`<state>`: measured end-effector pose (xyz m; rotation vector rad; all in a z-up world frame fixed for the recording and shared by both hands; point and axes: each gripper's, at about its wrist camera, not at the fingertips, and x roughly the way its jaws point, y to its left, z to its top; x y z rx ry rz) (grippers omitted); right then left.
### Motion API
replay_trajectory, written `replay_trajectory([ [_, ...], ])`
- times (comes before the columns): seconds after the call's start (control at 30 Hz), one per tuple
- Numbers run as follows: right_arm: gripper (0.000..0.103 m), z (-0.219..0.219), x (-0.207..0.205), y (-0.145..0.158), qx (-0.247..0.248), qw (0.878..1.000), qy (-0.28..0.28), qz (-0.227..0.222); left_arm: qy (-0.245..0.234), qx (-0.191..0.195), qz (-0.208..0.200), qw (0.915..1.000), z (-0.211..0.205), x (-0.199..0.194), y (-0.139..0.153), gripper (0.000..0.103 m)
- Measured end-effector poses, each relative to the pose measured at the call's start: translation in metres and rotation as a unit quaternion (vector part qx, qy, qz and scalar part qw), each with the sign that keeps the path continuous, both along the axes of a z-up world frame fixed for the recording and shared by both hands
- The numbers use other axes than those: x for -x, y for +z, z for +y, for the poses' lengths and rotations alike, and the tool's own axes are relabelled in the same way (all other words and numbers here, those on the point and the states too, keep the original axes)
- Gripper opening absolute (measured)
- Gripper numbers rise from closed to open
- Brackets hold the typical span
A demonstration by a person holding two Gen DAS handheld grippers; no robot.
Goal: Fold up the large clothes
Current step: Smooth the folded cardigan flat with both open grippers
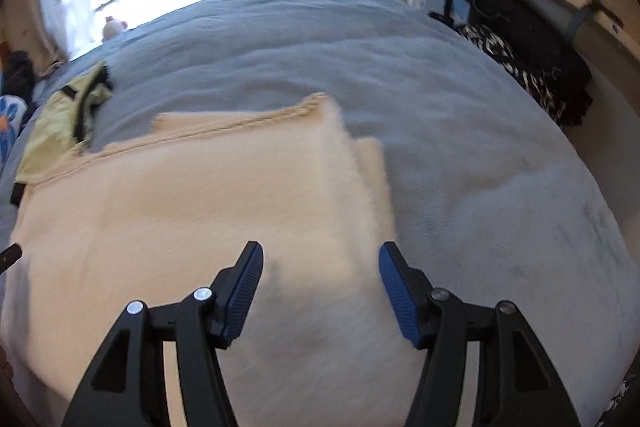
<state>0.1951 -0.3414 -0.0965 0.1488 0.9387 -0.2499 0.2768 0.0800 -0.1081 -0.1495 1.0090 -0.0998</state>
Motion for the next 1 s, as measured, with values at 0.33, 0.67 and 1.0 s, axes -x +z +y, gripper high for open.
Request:
replay_trajectory([
  [0.33,0.060,0.129,0.060,-0.015,-0.022,0.988,0.150,0.024,-0.012,-0.004,0.004,0.9999,-0.030,0.097,-0.002,0.057],
  [0.67,0.060,0.029,0.089,-0.038,0.023,0.998,0.027,0.059,0.043,-0.020,0.034,0.9983,0.028,0.117,-0.029,0.057],
  [1.0,0.062,0.020,0.088,-0.042,0.017,0.997,-0.020,0.074,0.052,-0.026,0.041,0.9975,0.028,0.114,-0.031,0.057],
])
